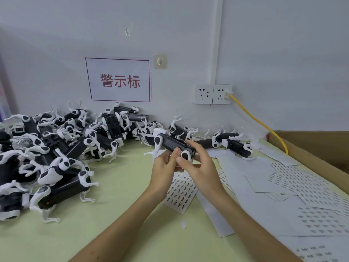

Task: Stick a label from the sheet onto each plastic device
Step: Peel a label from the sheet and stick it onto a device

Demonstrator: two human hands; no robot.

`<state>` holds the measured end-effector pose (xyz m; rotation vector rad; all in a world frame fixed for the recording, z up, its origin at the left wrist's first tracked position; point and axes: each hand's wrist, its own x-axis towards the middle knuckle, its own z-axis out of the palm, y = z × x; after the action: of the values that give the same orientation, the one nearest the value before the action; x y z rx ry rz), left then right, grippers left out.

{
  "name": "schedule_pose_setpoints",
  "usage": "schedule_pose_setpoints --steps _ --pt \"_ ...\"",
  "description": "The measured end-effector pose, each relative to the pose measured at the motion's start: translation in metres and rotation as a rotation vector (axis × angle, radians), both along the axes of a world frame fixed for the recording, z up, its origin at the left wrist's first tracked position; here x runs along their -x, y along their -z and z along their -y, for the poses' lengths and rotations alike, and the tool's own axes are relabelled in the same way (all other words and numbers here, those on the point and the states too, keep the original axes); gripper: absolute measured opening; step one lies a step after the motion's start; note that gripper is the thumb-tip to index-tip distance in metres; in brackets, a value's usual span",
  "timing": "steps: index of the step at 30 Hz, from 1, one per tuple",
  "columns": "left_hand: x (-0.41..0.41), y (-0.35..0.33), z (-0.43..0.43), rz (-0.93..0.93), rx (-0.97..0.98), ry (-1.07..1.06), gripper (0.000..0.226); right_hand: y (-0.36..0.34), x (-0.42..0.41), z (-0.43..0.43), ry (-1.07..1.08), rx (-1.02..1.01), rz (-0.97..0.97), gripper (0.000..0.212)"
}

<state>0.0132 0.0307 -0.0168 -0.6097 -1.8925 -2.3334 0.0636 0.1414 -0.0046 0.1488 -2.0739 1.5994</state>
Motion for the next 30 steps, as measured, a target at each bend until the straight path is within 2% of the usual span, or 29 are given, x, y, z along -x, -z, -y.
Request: schedule_pose_setpoints --steps 5,15,20,25,30 --pt "0.0 0.001 0.002 0.011 -0.026 0.077 0.052 -0.003 0.0 0.001 0.018 -0.023 -0.003 0.053" --pt "0.0 0.001 0.001 0.089 -0.062 0.198 0.054 -0.002 0.002 -0.003 0.021 0.016 -0.002 0.05" --pt "0.007 0.0 0.006 0.075 -0.059 0.118 0.037 -0.001 0.005 -0.006 -0.016 -0.036 0.027 0.051" --pt "0.006 -0.001 0.006 0.065 -0.05 0.103 0.04 -0.003 0.007 -0.01 -0.046 -0.06 0.07 0.05" --pt "0.004 -0.005 0.012 -0.013 0.073 0.023 0.05 -0.01 0.007 -0.021 -0.133 0.008 0.134 0.051"
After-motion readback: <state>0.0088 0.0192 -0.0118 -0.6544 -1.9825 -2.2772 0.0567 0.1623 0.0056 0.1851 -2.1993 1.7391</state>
